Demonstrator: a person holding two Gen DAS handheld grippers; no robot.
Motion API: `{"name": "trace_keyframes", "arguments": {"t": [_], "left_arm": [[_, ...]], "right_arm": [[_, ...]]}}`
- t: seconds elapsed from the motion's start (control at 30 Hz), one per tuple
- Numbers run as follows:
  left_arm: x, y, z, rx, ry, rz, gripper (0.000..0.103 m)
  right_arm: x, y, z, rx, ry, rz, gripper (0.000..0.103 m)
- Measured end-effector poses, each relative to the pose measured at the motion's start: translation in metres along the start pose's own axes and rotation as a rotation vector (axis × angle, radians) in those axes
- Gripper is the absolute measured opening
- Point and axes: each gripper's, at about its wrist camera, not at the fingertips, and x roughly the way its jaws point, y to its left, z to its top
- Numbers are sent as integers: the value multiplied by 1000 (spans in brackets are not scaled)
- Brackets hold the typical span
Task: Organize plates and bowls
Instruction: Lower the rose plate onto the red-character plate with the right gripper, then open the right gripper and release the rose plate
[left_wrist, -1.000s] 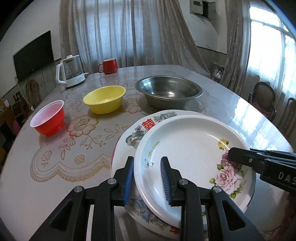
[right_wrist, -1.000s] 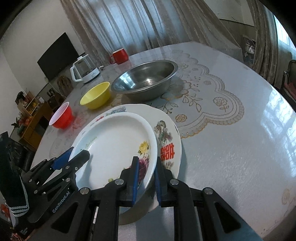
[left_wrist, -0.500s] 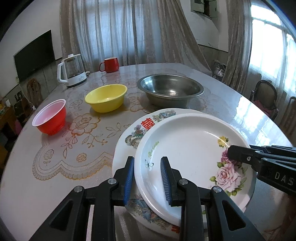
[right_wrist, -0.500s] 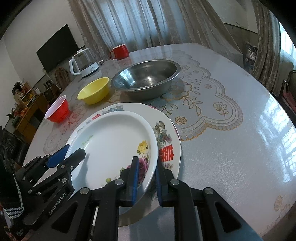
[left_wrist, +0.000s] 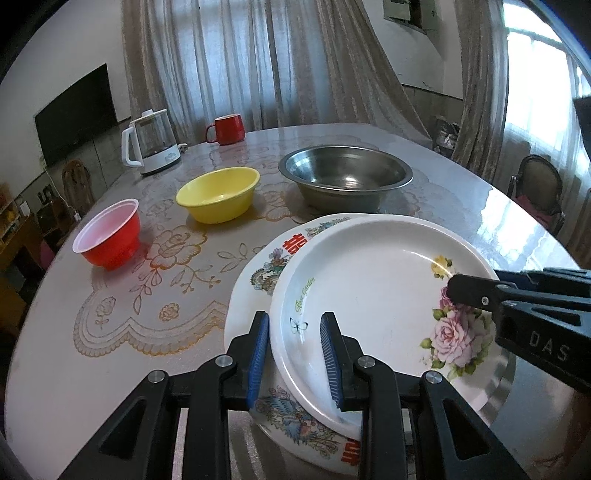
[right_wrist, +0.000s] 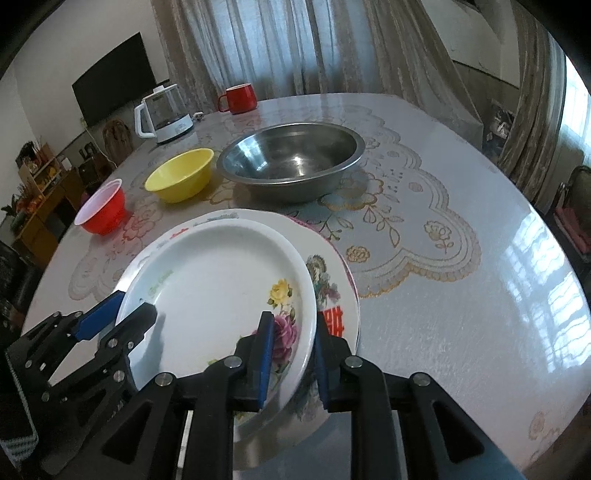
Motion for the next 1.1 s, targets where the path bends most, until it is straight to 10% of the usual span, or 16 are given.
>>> {"name": "trace_keyframes", "arguments": {"t": [0.83,0.9,1.03,1.1], "left_arm": [[-6,12,-4,-39,-18,-8,25],[-10,13,-5,-47,-24,-18,35],[-24,17,-8,-63,-59,-18,85],[-30,20,-8,-85,-68,-23,90]], "right_arm": [[-29,6,-19,-66,-29,31,29],[-27,8,-20,-62,-22,42,29],[-24,9,-21,-37,-21,61,29],[-24,9,-21,-27,-24,67,29]]}}
